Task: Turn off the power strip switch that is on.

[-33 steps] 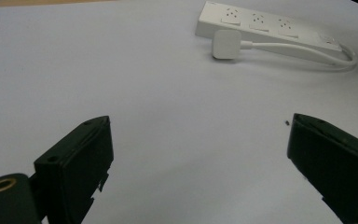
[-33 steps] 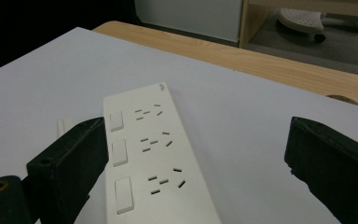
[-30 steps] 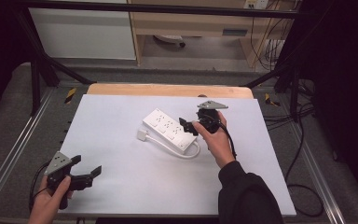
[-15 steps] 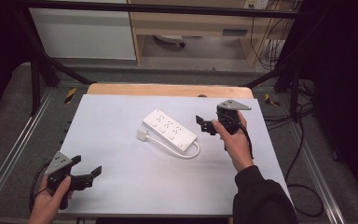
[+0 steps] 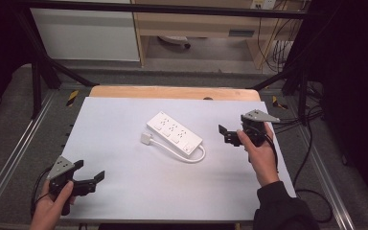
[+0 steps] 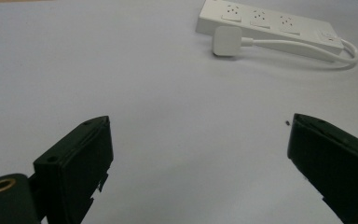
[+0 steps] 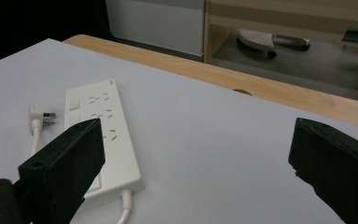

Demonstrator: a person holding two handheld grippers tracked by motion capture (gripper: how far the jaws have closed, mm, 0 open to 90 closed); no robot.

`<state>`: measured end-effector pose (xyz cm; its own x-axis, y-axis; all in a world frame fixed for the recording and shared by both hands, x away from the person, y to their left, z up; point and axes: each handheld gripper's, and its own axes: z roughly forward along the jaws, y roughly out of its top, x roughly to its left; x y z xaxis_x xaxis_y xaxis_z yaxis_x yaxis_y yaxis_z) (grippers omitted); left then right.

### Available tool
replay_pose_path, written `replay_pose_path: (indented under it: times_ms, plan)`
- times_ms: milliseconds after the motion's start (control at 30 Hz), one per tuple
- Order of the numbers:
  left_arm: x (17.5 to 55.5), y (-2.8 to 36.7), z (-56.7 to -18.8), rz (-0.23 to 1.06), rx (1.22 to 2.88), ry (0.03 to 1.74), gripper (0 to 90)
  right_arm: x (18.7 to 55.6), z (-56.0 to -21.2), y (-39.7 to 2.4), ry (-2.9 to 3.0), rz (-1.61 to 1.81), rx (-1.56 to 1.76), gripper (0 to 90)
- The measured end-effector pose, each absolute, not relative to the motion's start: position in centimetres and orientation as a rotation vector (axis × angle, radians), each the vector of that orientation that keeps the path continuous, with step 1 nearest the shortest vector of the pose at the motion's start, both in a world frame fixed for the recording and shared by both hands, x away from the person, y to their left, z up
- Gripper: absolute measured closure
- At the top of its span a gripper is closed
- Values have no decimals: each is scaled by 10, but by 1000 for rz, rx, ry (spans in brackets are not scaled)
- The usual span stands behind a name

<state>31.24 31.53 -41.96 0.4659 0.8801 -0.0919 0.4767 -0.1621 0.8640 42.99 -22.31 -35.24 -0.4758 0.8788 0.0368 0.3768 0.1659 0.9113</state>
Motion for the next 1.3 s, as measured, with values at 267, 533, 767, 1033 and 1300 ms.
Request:
replay_pose_path:
  times_ms: [267, 533, 767, 1033, 1300]
  plan:
    - [312, 315, -420, 555, 1802, 1153, 66, 417, -360, -250, 1946, 1273, 1248, 44]
    - [312, 315, -420, 554, 1805, 1154, 66, 405, -370, -274, 1950, 1247, 1316, 42]
    - [312, 315, -420, 554, 1804, 1155, 66, 396, -384, -285, 1943, 1239, 1359, 42]
    - [312, 315, -420, 553, 1806, 1156, 66, 387, -401, -288, 1950, 1229, 1388, 44]
    - [312, 315, -420, 556, 1807, 1155, 66, 381, -418, -283, 1979, 1234, 1382, 56]
